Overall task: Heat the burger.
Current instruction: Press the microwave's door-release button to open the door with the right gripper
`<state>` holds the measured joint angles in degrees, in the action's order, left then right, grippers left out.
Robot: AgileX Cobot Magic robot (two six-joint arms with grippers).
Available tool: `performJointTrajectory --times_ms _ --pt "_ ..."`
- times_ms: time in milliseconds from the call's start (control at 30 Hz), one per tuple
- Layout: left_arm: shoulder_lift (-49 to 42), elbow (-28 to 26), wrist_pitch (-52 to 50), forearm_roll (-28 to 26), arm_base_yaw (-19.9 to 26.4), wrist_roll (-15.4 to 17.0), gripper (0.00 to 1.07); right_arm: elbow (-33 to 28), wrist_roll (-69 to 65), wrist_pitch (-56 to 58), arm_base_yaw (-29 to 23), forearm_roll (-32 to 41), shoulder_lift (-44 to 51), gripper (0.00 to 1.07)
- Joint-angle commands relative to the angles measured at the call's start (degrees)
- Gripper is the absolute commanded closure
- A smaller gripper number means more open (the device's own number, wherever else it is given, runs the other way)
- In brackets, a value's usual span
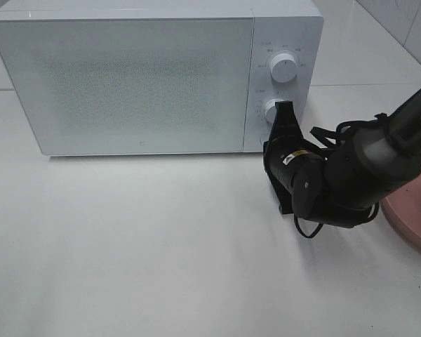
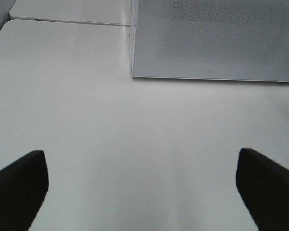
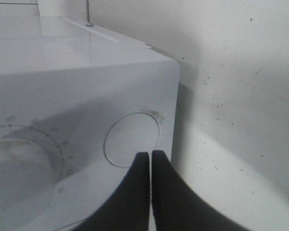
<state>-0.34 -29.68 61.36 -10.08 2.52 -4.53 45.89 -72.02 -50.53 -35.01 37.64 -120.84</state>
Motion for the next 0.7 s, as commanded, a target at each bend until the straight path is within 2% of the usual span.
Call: performJointTrajectory --times_ms 33,700 --pt "-0.46 0.06 0.11 -0.23 0.06 0.34 0.09 1.49 0.23 -0.11 0.23 -0.23 -1.09 1.07" --pt "-0.46 0.06 0.11 -0.23 0.06 0.34 0.09 3.38 0.29 -1.95 1.55 -0.17 -2.64 1.07"
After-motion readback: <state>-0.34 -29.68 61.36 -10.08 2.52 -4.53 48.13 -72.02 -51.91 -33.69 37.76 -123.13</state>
